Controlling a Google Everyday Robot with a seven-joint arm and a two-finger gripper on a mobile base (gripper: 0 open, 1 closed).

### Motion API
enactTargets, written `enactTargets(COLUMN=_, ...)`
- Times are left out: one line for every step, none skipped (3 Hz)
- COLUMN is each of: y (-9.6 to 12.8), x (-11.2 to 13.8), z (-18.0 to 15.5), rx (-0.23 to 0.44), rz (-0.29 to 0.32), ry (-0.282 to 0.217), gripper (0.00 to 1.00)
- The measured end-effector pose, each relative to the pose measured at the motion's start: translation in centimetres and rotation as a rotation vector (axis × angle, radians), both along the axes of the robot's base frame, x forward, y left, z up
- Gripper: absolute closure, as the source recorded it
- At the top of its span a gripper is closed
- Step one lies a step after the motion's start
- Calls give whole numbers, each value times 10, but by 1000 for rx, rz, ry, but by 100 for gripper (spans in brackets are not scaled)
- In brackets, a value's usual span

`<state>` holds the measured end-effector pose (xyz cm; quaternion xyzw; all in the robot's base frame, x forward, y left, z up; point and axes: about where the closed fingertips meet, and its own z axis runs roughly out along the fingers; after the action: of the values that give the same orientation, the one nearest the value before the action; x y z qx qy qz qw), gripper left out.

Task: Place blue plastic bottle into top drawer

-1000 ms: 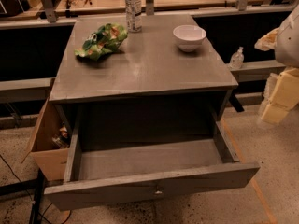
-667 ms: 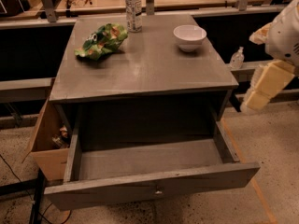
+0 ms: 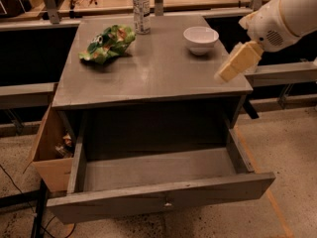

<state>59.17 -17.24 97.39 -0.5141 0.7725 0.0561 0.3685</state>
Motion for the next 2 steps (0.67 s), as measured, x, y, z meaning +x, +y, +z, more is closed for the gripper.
enactTargets(y=32, x=53, z=-2, rx=176, rz=-29, ry=-14, gripper=0)
enactTargets(y=59, x=100, z=-12, rx=308, rz=-93, ry=-13, gripper=0)
